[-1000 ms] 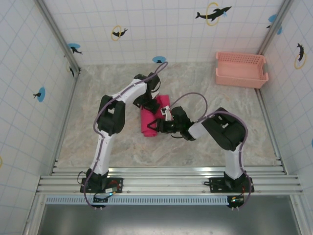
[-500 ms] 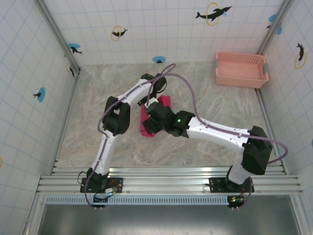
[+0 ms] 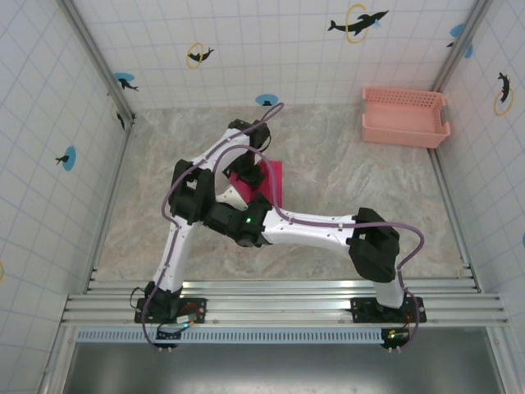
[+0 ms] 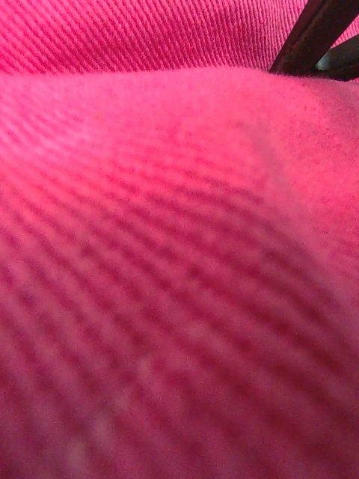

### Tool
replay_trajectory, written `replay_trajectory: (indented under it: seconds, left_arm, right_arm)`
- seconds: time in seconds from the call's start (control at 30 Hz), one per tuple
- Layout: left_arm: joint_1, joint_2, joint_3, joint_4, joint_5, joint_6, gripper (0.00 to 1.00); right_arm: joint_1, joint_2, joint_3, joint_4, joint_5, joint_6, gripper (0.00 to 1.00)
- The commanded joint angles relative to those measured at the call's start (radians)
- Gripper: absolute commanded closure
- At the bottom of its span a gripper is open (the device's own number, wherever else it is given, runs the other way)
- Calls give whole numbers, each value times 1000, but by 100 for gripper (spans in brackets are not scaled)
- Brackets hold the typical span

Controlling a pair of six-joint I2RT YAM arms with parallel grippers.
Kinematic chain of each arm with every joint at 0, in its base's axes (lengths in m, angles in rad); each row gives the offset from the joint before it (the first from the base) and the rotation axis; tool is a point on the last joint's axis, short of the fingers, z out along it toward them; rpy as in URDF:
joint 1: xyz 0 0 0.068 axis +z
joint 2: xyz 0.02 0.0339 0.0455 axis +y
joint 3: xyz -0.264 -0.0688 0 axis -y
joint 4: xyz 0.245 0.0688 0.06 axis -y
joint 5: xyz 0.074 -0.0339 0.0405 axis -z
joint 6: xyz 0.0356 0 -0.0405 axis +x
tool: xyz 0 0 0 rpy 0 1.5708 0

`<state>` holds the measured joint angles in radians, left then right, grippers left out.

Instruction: Roll up the long pants

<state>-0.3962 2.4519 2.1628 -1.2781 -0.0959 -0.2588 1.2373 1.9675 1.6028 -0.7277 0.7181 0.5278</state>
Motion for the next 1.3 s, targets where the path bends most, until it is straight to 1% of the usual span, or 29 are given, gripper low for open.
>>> replay_trajectory:
  seconds: [0.0,0.03,0.1,0.17,0.23,0.33,0.43,0.53,0.6,0.67,0.7,0.77,0.8,0.83,0.9,0.97,1.03,1.07,1.17,1.27]
  left_arm:
    - [-58,115,-55,-50,-72,13,3]
    - [-58,116,-54,-50,-59,14,3]
    - [-55,120,-45,-62,-32,21,2]
    - [-56,128,-32,-76,-22,30,2]
    - [-54,142,-12,-101,-20,38,3]
    - [-50,164,9,-126,-9,50,3]
    - [-49,182,23,-160,-21,56,3]
    - [-49,186,26,-184,-56,60,2]
    - [-48,190,29,-203,-89,57,3]
    - [-49,195,28,-222,-128,55,2]
    - [-50,196,29,-232,-128,58,2]
    - [-55,199,31,-238,-140,51,2]
    - [-62,201,34,-246,-157,44,3]
    - [-69,201,35,-250,-182,34,3]
    - [-82,204,46,-274,-234,22,3]
    - [-82,205,44,-291,-264,16,3]
    - [-90,204,43,-319,-364,-8,3]
    - [-96,198,31,-317,-394,-13,3]
    - [-96,169,-14,-298,-415,-21,3]
    - [-96,134,-51,-271,-406,-24,2]
  right_arm:
    - [-2,165,67,76,28,23,2]
    - [4,159,58,94,27,36,2]
    - [32,103,-15,161,64,39,2]
    - [47,5,-136,234,104,58,2]
    - [38,-113,-281,296,102,84,2]
    - [4,-254,-433,294,67,131,2]
    - [12,-392,-577,308,70,109,2]
    - [3,-466,-647,252,57,137,2]
    - [-4,-493,-679,280,0,107,2]
    - [-9,-513,-703,310,-34,130,2]
    - [-25,-523,-727,377,-104,118,2]
    - [-76,-524,-763,463,-213,187,0]
    - [-111,-521,-794,530,-294,210,3]
    - [-144,-517,-823,575,-346,261,8]
    - [-191,-507,-880,689,-428,300,19]
    - [-220,-492,-896,733,-445,334,21]
    - [-251,-460,-889,780,-494,348,20]
    - [-264,-437,-879,789,-510,367,20]
    - [-303,-349,-857,885,-604,432,19]
    - [-321,-237,-834,1025,-672,544,23]
